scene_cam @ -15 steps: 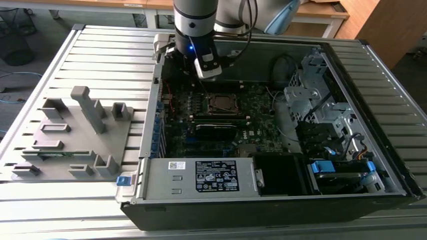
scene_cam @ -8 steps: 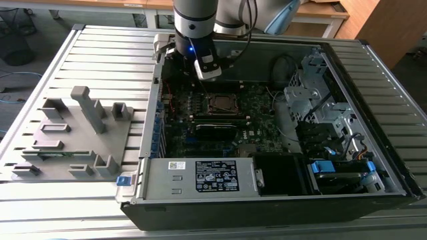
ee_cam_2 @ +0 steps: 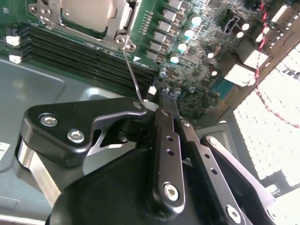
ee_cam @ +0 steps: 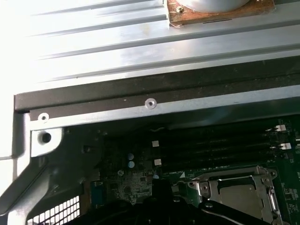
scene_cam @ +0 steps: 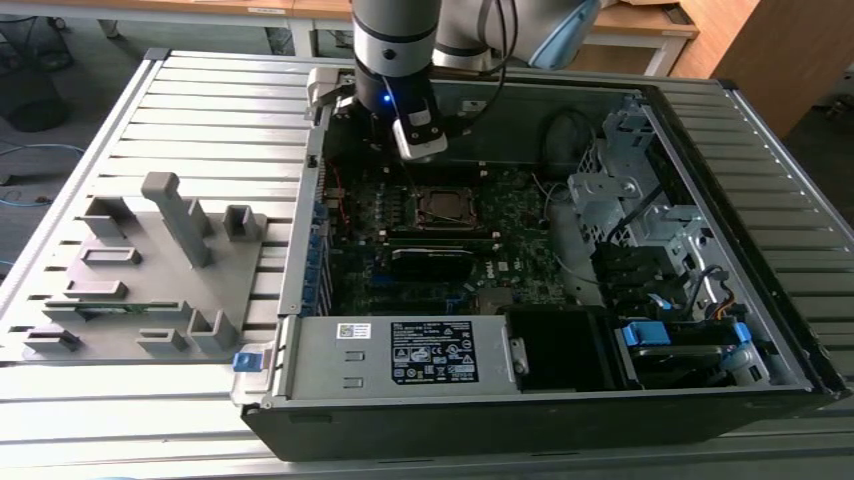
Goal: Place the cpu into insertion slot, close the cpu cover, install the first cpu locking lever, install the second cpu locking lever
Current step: 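Install the first cpu locking lever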
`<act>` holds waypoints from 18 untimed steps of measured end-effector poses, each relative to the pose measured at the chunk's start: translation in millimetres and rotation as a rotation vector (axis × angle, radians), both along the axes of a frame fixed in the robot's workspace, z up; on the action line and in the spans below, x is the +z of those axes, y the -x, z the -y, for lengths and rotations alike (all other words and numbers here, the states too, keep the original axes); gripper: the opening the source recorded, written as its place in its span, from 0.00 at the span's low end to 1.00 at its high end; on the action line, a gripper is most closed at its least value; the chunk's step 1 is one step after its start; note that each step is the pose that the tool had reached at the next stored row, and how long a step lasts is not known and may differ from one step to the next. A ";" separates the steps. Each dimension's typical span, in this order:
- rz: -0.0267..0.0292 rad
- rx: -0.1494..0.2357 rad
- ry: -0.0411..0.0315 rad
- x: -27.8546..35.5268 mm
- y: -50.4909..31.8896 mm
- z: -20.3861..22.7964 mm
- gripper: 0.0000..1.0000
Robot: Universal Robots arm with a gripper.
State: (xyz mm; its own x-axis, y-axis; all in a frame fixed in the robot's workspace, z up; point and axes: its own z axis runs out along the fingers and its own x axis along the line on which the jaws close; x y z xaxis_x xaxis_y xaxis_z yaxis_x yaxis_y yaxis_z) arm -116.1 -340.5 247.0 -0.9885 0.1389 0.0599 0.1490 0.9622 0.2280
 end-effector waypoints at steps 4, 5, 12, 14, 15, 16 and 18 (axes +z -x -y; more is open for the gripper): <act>0.0000 0.000 0.0000 -0.1 -9.5 -0.3 0.10; 0.0000 0.000 0.0000 -0.1 -12.7 -0.3 0.10; -0.0003 0.000 0.0000 -0.3 -38.7 -0.3 0.10; -0.0003 0.000 0.0000 -0.3 -43.5 -0.3 0.10; -0.0005 0.000 0.0000 -0.3 -44.0 -0.2 0.10; -0.0003 0.000 0.0000 -0.3 -44.0 -0.2 0.10; -0.0003 0.000 -0.0001 -0.3 -44.1 -0.3 0.10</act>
